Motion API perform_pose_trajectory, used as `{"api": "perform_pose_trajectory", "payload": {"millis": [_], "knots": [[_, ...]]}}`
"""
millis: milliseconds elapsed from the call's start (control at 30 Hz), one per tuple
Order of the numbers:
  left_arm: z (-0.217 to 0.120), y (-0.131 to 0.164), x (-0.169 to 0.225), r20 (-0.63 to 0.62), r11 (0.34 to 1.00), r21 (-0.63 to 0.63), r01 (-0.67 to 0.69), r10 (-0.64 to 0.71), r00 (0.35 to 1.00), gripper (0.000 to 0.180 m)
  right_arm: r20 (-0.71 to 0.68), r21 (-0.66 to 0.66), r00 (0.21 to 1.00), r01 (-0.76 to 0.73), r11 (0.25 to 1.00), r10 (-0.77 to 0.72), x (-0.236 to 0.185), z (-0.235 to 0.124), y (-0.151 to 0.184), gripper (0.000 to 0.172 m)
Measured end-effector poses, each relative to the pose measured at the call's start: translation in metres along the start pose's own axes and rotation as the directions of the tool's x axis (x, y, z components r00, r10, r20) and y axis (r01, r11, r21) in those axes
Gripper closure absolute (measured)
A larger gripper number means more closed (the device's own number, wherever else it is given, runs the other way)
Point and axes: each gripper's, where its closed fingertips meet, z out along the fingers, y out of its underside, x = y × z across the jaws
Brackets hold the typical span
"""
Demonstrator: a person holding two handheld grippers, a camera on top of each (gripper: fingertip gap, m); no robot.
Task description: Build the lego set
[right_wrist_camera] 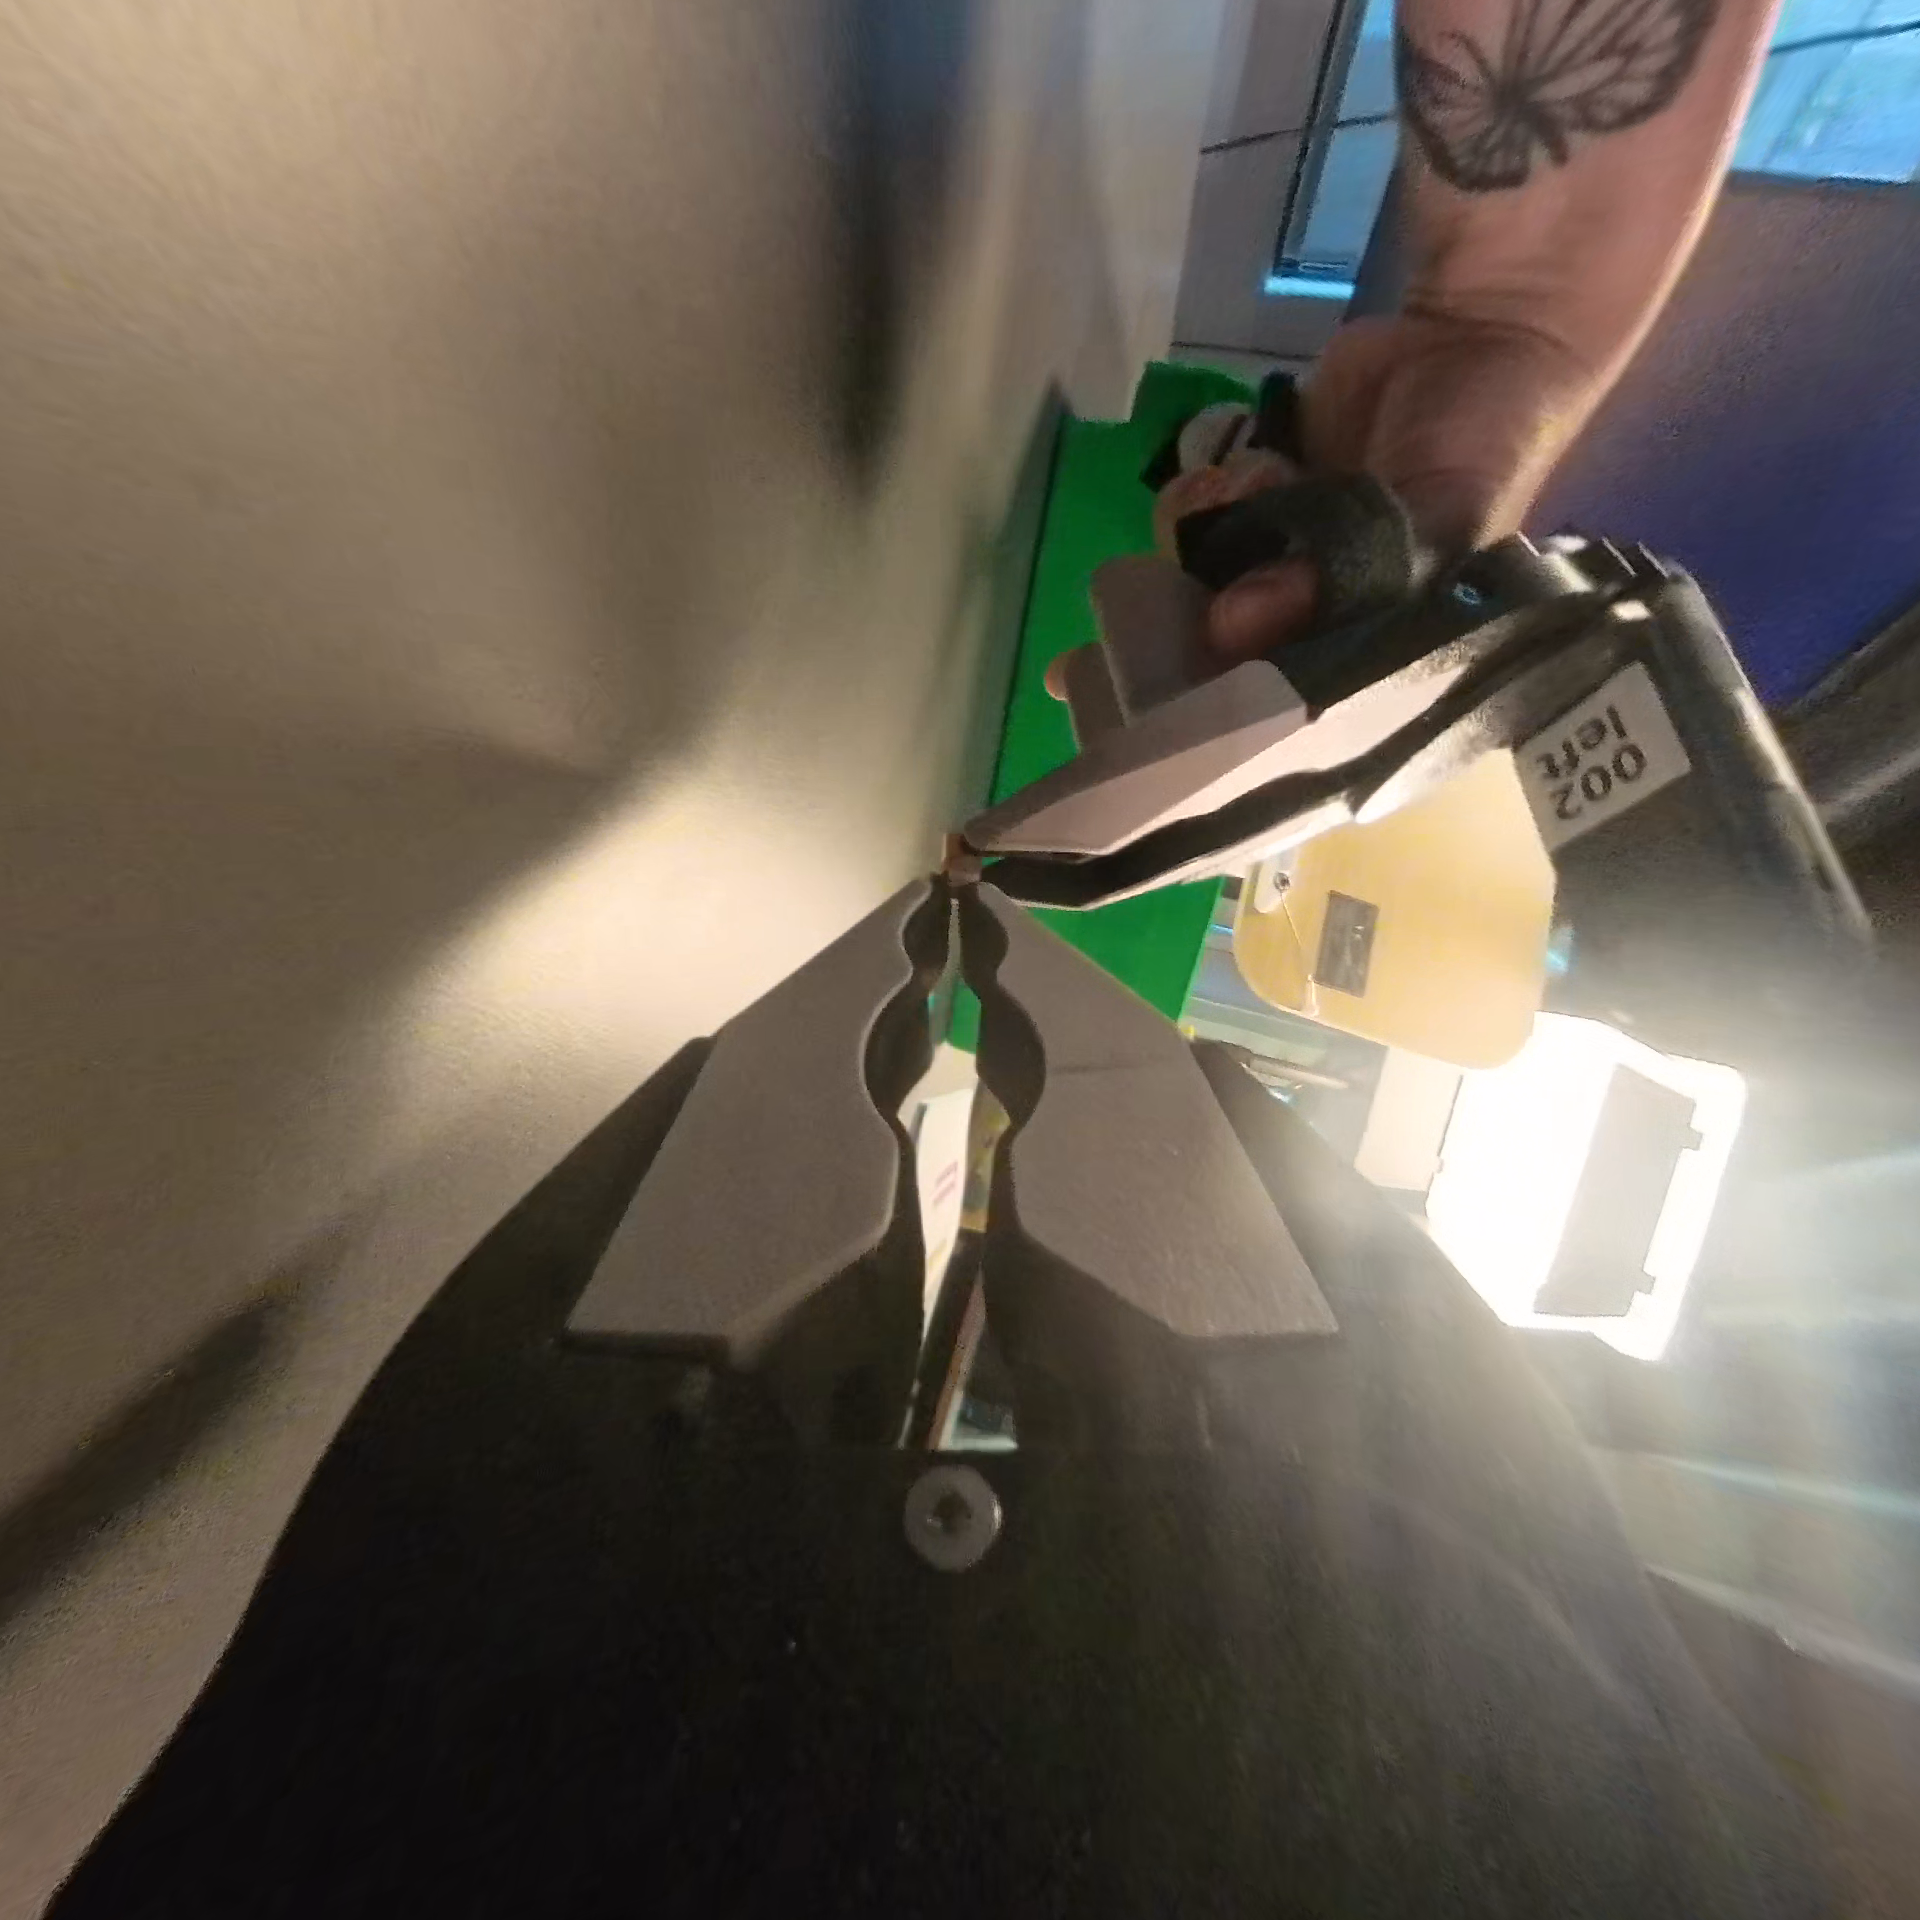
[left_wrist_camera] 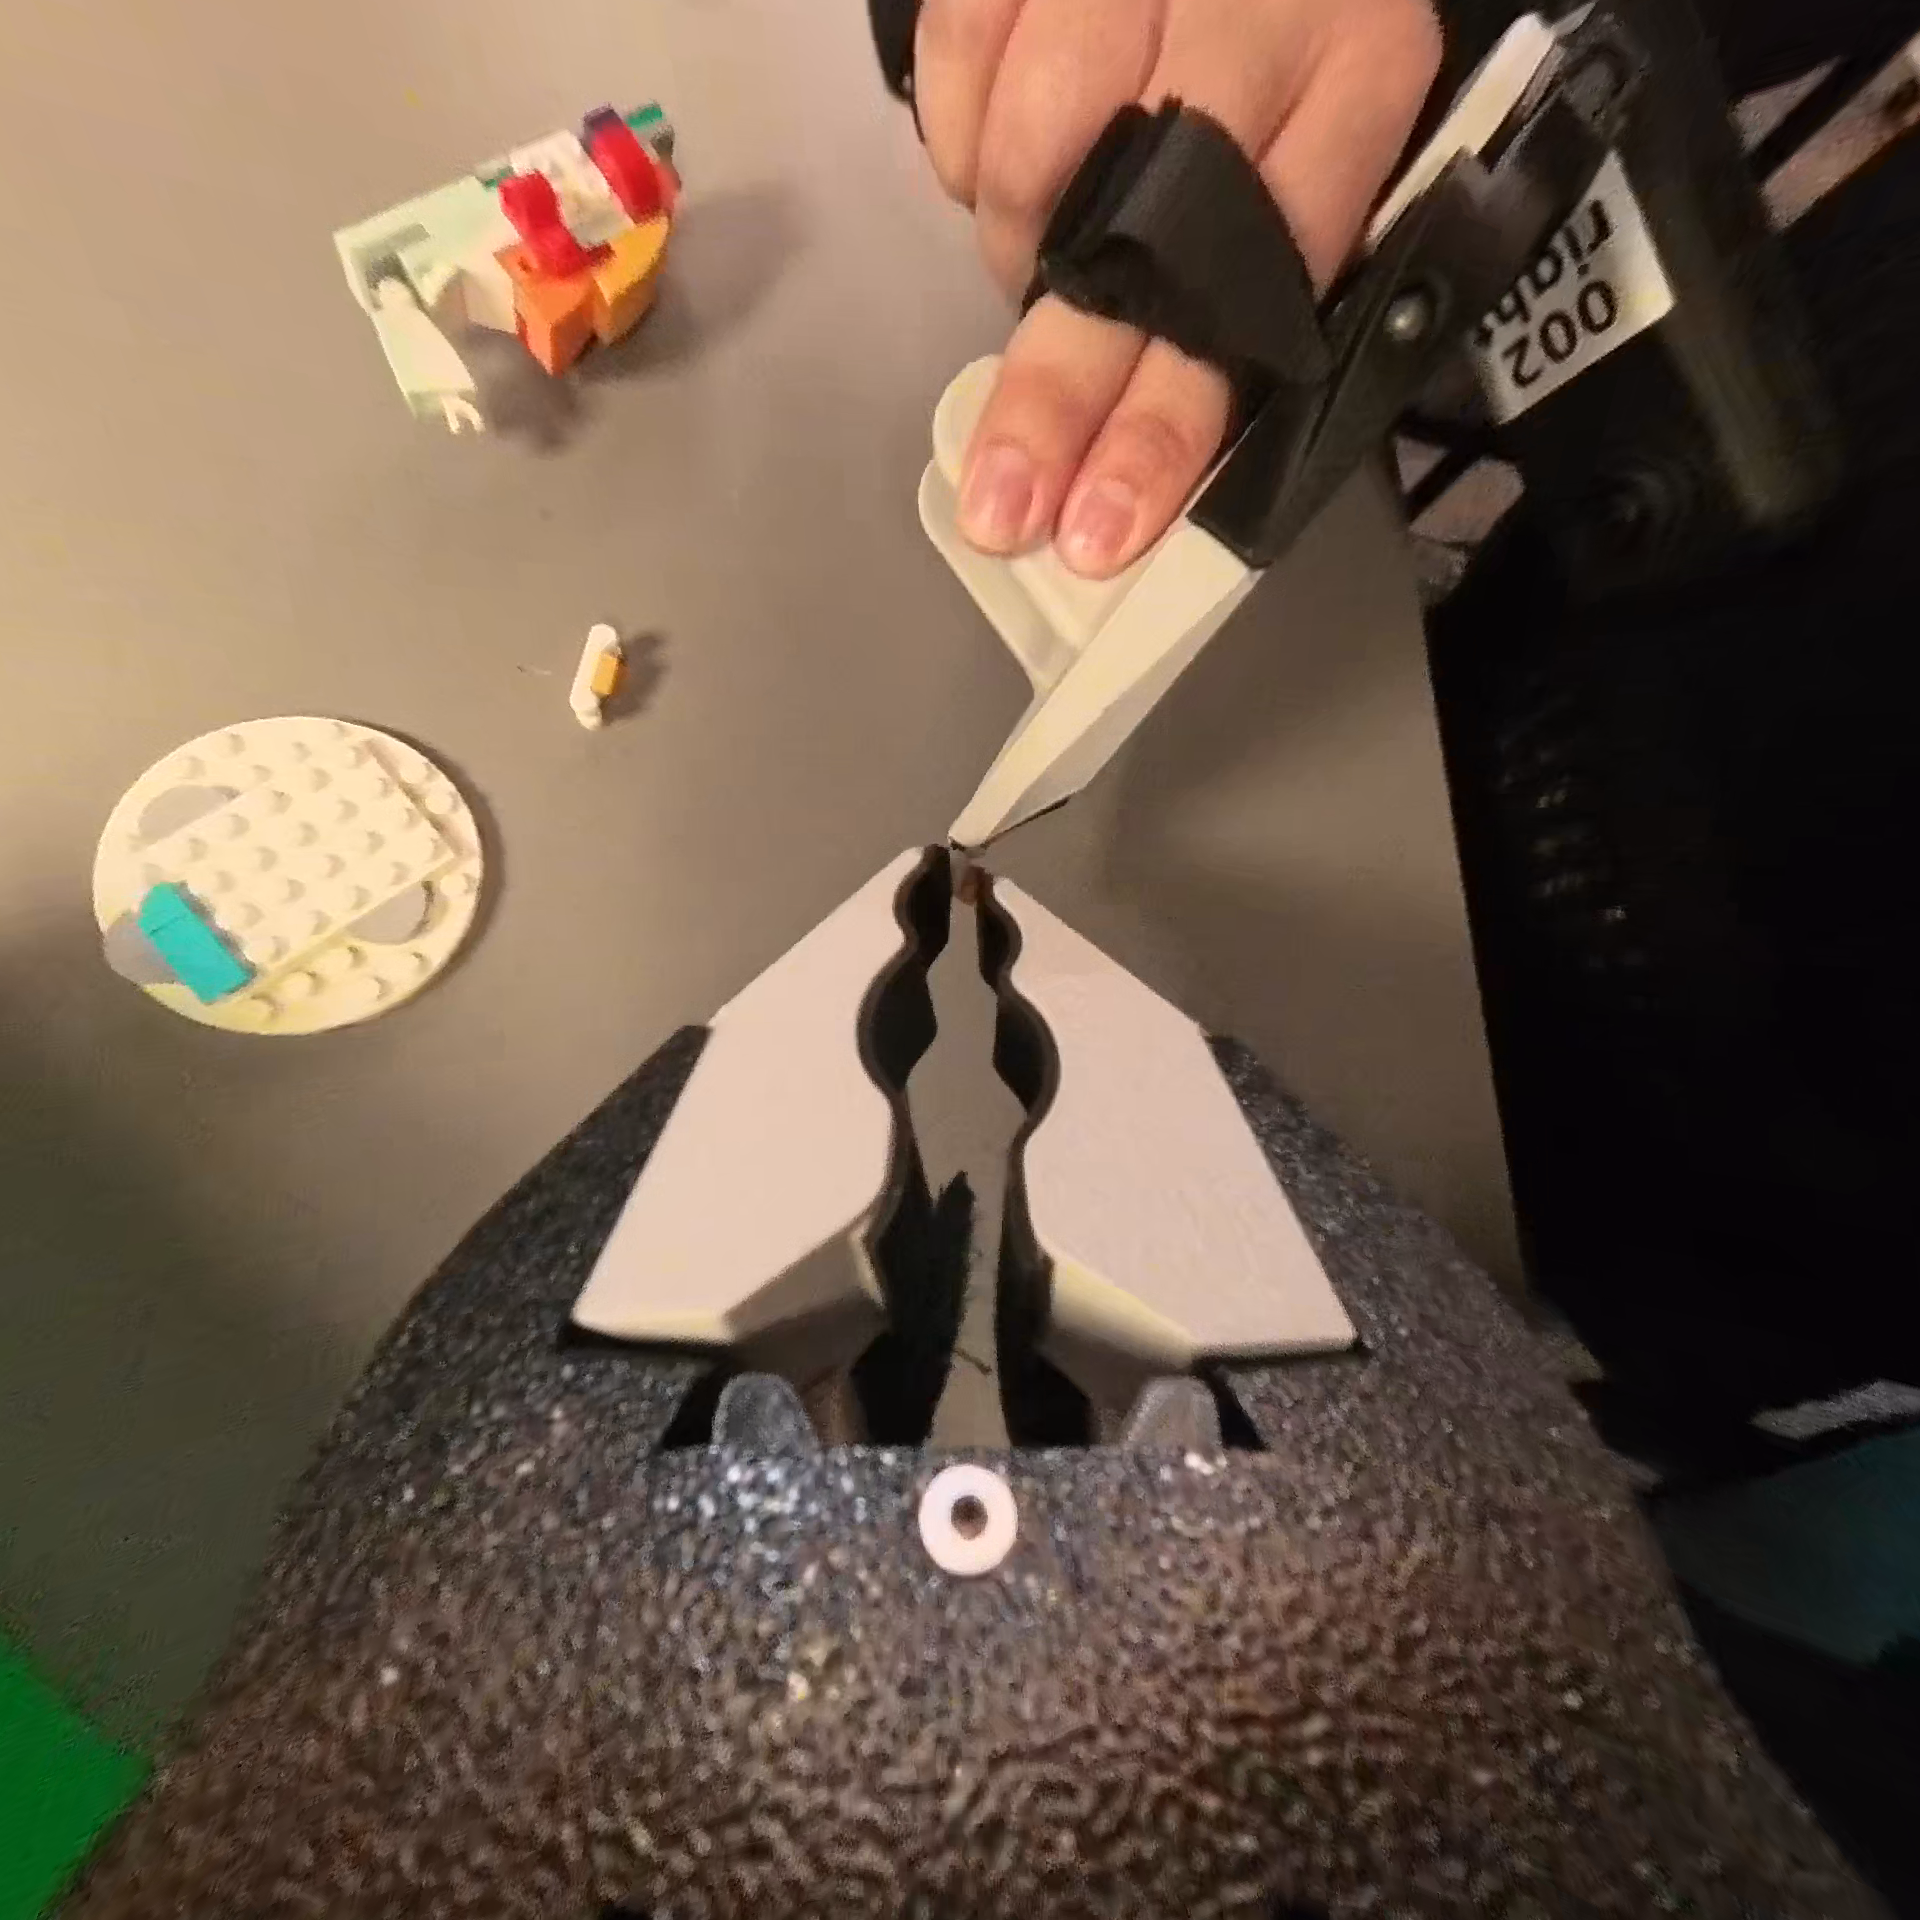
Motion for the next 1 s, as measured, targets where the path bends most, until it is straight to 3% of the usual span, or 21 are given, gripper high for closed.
{"api": "perform_pose_trajectory", "payload": {"millis": [33, 167, 300, 433, 567, 667, 933, 1000], "knots": [[-0.001, -0.003, -0.002, 0.030, 0.999, 0.026, -0.022, 0.021, 0.999, 0.179, -0.006, -0.012, 1.000, -0.009, 1.000, 0.009, 0.001, 0.000, 0.003, 0.170], [-0.001, -0.014, -0.012, 0.197, 0.986, 0.108, -0.128, 0.105, 0.975, 0.178, -0.002, -0.034, 0.978, -0.208, 0.978, 0.208, 0.005, -0.002, 0.017, 0.171], [-0.005, -0.026, -0.024, 0.426, 0.955, 0.165, -0.248, 0.158, 0.891, 0.178, 0.040, -0.023, 0.847, -0.529, 0.848, 0.529, 0.009, -0.002, 0.030, 0.172], [-0.007, -0.028, -0.028, 0.605, 0.911, 0.020, -0.411, 0.317, 0.731, 0.177, 0.077, -0.018, 0.733, -0.677, 0.736, 0.676, 0.009, -0.001, 0.035, 0.172], [-0.004, -0.026, -0.030, 0.636, 0.873, -0.125, -0.472, 0.436, 0.637, 0.180, 0.105, -0.021, 0.686, -0.722, 0.691, 0.720, 0.006, 0.000, 0.035, 0.172], [-0.006, -0.026, -0.031, 0.638, 0.867, -0.152, -0.474, 0.453, 0.623, 0.174, 0.122, -0.018, 0.667, -0.739, 0.674, 0.735, 0.005, 0.000, 0.034, 0.172], [-0.001, -0.010, -0.032, 0.556, 0.890, -0.206, -0.407, 0.448, 0.700, 0.164, 0.131, -0.005, 0.673, -0.734, 0.679, 0.728, 0.006, 0.000, 0.031, 0.172], [0.000, -0.011, -0.033, 0.564, 0.885, -0.211, -0.414, 0.456, 0.688, 0.168, 0.129, 0.004, 0.680, -0.728, 0.685, 0.722, 0.007, 0.000, 0.030, 0.172]]}}
